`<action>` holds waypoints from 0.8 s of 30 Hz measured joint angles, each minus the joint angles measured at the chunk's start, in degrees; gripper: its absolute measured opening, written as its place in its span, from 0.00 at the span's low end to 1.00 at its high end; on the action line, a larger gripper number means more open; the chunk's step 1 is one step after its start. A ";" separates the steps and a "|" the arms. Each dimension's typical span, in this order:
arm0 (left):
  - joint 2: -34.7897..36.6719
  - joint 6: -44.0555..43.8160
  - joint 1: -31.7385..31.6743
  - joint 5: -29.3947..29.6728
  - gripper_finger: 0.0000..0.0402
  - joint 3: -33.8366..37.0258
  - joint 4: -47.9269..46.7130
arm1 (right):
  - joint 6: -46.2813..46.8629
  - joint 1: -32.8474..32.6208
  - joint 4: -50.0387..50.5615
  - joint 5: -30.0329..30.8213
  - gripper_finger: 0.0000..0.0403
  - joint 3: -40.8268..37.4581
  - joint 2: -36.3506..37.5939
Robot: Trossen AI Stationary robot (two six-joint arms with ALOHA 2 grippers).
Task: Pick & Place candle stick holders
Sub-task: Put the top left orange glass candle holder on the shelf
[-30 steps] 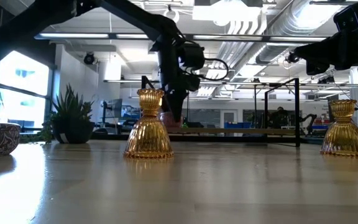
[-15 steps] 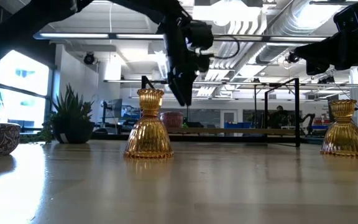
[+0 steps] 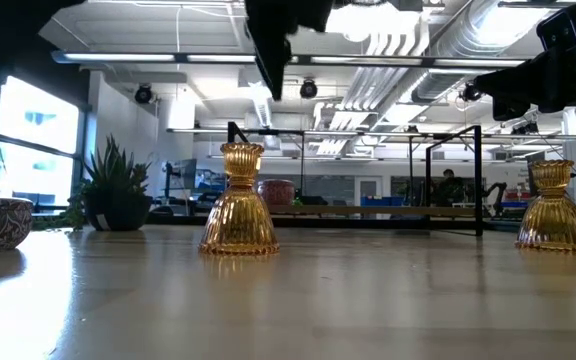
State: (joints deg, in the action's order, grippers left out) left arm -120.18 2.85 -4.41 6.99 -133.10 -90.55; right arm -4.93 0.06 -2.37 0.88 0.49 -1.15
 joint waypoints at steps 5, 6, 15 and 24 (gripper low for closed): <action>3.63 -6.14 6.92 0.30 0.99 0.00 0.47 | 0.00 0.00 -0.02 -0.02 0.00 0.00 -0.02; 4.16 -8.46 8.44 1.19 0.99 0.00 0.49 | 0.00 0.00 0.00 0.00 0.00 0.02 -0.02; 4.50 -24.63 24.72 18.29 0.99 0.22 0.58 | 0.00 0.00 0.35 -0.04 0.00 0.02 -0.02; 4.11 -39.43 35.81 30.77 0.99 9.06 0.54 | 0.00 0.00 0.37 -0.02 0.00 0.00 -0.02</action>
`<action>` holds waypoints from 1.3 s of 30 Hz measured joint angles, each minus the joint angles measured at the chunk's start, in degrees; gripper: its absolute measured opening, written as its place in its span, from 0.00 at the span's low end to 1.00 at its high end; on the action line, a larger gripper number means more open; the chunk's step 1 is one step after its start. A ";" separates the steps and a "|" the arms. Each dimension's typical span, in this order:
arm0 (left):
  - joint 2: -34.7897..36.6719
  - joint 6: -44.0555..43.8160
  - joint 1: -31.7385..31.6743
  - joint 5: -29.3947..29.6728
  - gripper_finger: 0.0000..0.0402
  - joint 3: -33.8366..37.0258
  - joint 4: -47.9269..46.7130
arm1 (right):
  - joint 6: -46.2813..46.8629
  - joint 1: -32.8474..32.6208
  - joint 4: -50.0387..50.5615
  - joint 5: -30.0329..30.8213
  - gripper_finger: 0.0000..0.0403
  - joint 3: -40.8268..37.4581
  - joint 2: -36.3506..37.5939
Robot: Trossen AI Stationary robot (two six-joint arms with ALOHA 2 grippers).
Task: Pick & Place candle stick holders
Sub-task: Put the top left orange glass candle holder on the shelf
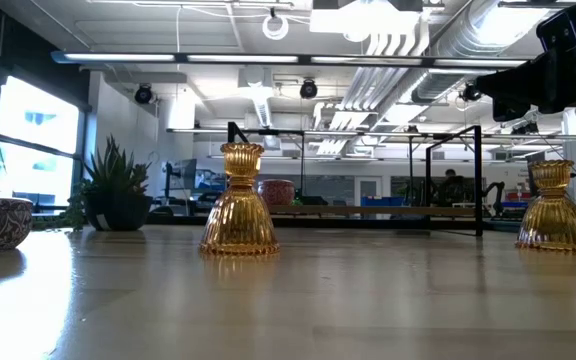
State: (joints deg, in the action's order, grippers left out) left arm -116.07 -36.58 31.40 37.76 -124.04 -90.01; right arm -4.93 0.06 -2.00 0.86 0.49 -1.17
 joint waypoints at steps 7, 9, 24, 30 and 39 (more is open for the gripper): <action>-0.02 -4.79 1.20 1.17 0.99 5.57 0.01 | 0.00 0.02 0.02 0.00 0.00 0.00 0.00; -0.02 -7.62 0.85 3.60 0.99 6.65 0.03 | 0.00 0.02 0.02 0.00 0.00 0.00 0.00; 1.02 -22.83 7.39 9.19 0.99 18.57 1.30 | -0.01 0.00 0.03 0.00 0.00 0.02 0.00; 9.71 -23.86 14.46 13.84 0.99 28.02 14.27 | 0.00 0.02 0.04 0.00 0.00 0.02 0.02; 25.03 -23.71 23.52 29.88 0.99 56.41 47.78 | 0.00 0.00 0.04 0.00 0.00 0.02 0.02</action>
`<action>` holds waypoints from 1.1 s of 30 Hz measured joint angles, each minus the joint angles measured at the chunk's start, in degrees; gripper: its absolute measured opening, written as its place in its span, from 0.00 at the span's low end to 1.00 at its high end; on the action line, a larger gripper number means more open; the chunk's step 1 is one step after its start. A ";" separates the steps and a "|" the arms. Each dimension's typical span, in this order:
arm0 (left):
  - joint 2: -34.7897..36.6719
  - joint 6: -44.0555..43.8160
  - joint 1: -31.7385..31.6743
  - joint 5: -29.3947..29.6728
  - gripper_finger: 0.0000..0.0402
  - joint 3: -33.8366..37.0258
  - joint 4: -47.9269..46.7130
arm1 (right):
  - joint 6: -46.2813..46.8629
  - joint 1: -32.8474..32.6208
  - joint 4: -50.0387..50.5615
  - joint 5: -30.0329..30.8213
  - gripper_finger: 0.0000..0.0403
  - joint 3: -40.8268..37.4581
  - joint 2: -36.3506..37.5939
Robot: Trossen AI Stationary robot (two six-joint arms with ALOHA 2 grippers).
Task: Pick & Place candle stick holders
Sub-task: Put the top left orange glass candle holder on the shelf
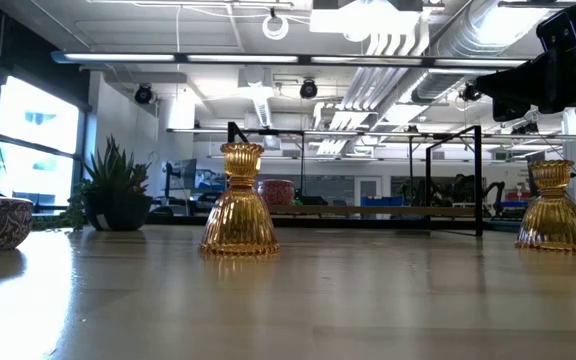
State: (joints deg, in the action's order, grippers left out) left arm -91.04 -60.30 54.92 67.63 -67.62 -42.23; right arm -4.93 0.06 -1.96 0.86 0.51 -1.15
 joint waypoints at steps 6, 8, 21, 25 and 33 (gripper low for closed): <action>0.65 6.23 0.20 5.38 0.99 17.49 23.59 | 0.00 0.00 0.00 0.00 0.00 -0.02 0.00; 0.20 8.88 -0.80 6.16 0.99 23.07 32.52 | 0.00 0.02 0.00 0.02 0.00 0.00 0.00; 0.02 39.64 -10.29 -12.15 0.99 43.10 84.62 | 0.00 0.01 0.00 0.00 0.00 -0.02 0.00; 0.02 44.72 -17.22 -20.98 0.99 43.07 87.58 | 0.00 0.00 0.00 0.00 0.00 -0.02 -0.02; 0.02 44.39 -28.78 -31.80 0.99 43.09 87.88 | 0.00 0.01 0.01 0.00 0.00 -0.02 -0.01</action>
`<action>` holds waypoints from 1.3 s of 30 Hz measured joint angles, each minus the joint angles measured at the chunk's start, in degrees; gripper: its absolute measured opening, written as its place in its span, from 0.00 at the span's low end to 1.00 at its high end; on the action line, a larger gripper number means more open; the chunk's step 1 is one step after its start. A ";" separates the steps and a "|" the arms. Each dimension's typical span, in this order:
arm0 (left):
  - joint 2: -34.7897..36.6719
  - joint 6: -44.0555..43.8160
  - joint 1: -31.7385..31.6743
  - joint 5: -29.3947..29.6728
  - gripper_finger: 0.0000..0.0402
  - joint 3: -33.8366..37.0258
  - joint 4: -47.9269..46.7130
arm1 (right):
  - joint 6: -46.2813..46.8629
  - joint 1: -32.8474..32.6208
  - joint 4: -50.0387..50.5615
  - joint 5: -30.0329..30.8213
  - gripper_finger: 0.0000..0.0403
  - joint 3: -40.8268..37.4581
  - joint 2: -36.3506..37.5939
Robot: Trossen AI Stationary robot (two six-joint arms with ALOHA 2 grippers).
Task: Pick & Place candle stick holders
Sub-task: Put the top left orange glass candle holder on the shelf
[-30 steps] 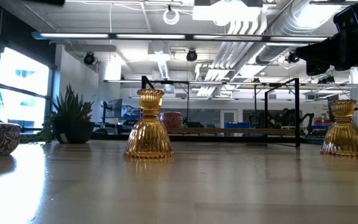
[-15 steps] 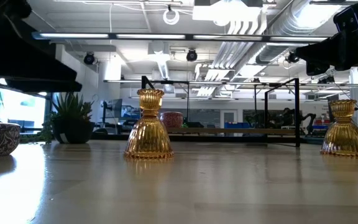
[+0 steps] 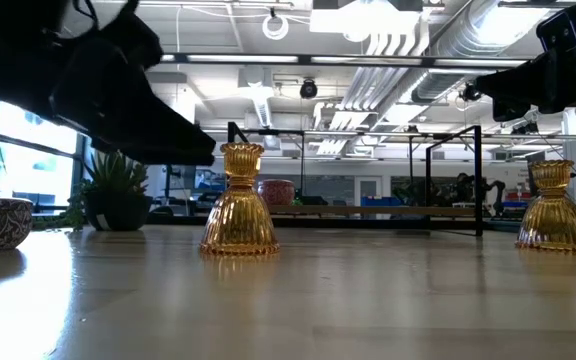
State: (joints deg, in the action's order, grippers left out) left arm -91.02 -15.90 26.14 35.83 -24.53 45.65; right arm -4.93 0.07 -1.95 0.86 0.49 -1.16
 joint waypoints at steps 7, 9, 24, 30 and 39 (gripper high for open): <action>0.00 -0.85 -2.70 -6.86 0.99 0.00 -0.28 | 0.00 0.00 -0.01 0.01 0.00 0.01 0.00; 0.00 -0.85 -2.63 -6.99 0.99 0.00 -0.39 | -0.02 -0.01 -0.01 0.00 0.00 0.00 0.01; -12.70 1.09 -2.59 -7.42 0.99 -0.62 13.49 | 0.00 0.00 -0.01 0.00 0.00 0.00 0.00; -17.46 1.53 -2.57 -9.15 0.99 -2.47 14.13 | 0.00 -0.01 -0.01 0.02 0.00 0.02 0.01; -22.64 5.18 -5.78 -12.57 0.99 -7.87 14.87 | 0.00 -0.01 -0.01 0.02 0.00 0.02 0.01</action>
State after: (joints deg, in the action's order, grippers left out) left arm -113.66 -10.72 20.37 23.26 -32.40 60.51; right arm -4.93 0.05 -1.96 0.89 0.51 -1.15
